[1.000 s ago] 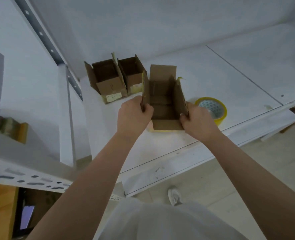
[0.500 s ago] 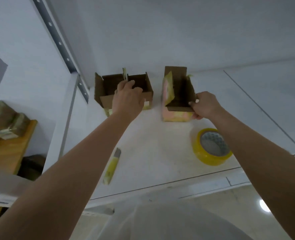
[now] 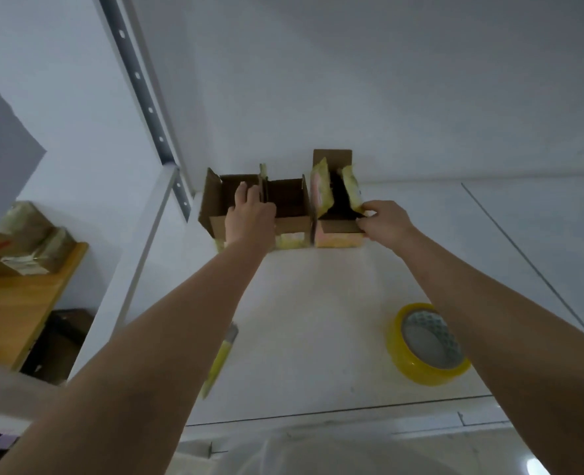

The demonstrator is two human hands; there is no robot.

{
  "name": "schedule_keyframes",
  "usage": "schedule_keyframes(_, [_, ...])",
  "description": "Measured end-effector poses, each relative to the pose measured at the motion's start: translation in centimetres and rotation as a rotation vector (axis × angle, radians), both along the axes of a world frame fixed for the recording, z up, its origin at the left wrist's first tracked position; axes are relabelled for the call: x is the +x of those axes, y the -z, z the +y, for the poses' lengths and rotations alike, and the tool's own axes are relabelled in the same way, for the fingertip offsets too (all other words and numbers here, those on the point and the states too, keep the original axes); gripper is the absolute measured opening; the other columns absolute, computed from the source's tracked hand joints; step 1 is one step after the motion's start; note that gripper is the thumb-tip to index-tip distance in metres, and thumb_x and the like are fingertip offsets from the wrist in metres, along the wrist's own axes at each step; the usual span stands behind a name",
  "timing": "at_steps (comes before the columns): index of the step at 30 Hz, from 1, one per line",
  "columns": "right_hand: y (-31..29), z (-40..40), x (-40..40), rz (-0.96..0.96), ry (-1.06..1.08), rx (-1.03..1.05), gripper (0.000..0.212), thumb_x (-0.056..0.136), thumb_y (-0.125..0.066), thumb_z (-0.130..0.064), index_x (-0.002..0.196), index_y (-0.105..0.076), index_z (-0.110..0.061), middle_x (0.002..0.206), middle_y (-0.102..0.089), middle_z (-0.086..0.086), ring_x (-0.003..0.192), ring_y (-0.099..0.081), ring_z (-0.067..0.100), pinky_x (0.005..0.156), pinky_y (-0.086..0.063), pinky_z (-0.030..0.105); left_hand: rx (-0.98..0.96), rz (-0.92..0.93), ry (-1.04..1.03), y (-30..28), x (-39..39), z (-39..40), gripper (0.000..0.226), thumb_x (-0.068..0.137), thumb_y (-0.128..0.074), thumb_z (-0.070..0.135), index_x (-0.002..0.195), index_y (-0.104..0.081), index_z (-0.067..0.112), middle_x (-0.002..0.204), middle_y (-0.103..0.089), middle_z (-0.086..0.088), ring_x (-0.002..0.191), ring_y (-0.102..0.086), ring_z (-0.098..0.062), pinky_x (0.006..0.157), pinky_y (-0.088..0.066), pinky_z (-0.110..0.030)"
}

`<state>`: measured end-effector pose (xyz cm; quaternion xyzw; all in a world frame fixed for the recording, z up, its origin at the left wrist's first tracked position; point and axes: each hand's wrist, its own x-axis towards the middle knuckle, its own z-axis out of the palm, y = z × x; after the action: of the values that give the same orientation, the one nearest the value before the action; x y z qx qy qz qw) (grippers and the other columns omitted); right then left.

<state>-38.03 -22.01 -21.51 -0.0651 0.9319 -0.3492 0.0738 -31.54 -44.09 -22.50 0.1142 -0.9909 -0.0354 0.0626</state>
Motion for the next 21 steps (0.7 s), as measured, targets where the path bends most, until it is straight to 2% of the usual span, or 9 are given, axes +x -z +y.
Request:
schedule_keyframes(3, [-0.2,-0.5,-0.5,0.005,-0.037,0.037,0.037,0.089,-0.060,-0.017,0.126,-0.062,-0.013,0.116,-0.065,0.011,0.105,-0.061,0.028,0.081,-0.046,0.028,0.006,0.020,-0.006,0.0,-0.2,-0.1,0.024,0.091,-0.065,0.022,0.115,-0.068,0.023,0.154,-0.029,-0.010,0.147,-0.009,-0.033,0.106,-0.041,-0.047])
schedule_keyframes(6, [-0.1,-0.8,-0.9,0.007,-0.055,0.065,0.037,0.090,-0.059,-0.019,0.126,-0.062,-0.014,0.117,-0.064,0.010,0.104,-0.059,0.026,0.077,-0.038,0.024,-0.003,0.018,-0.004,-0.2,-0.4,-0.3,0.022,0.091,-0.066,0.025,0.113,-0.068,0.024,0.151,-0.033,-0.009,0.146,-0.012,-0.034,0.104,-0.043,-0.045])
schedule_keyframes(9, [0.2,-0.5,-0.8,0.037,-0.045,0.114,0.037,0.095,-0.056,-0.029,0.126,-0.059,-0.009,0.118,-0.064,0.013,0.107,-0.058,0.027,0.076,-0.037,0.027,0.012,0.024,0.021,-0.1,-0.3,-0.7,0.024,0.094,-0.062,0.029,0.116,-0.066,0.024,0.152,-0.033,-0.010,0.146,-0.013,-0.034,0.107,-0.040,-0.047])
schedule_keyframes(12, [0.2,-0.4,-0.1,0.119,0.002,0.131,0.051,0.098,-0.051,-0.041,0.134,-0.052,-0.004,0.127,-0.060,0.014,0.118,-0.055,0.029,0.085,-0.038,0.029,0.026,0.080,0.068,-0.3,0.1,-1.1,0.029,0.095,-0.060,0.031,0.122,-0.061,0.023,0.152,-0.032,-0.010,0.146,-0.014,-0.033,0.110,-0.036,-0.048])
schedule_keyframes(16, [0.6,0.0,2.3,0.243,0.067,0.084,0.045,0.098,-0.052,-0.035,0.134,-0.052,-0.008,0.127,-0.061,0.012,0.117,-0.056,0.027,0.094,-0.042,0.031,0.047,0.161,0.152,-0.9,1.5,-1.1,0.028,0.096,-0.057,0.029,0.124,-0.060,0.023,0.152,-0.033,-0.010,0.146,-0.014,-0.032,0.109,-0.037,-0.047])
schedule_keyframes(21, [1.0,1.3,7.2,0.292,0.135,0.109,0.040,0.099,-0.051,-0.031,0.132,-0.054,-0.009,0.126,-0.062,0.012,0.114,-0.058,0.029,0.094,-0.043,0.033,0.069,0.164,0.296,-1.3,4.2,0.5,0.025,0.097,-0.054,0.028,0.120,-0.061,0.020,0.153,-0.033,-0.009,0.146,-0.016,-0.032,0.102,-0.044,-0.048])
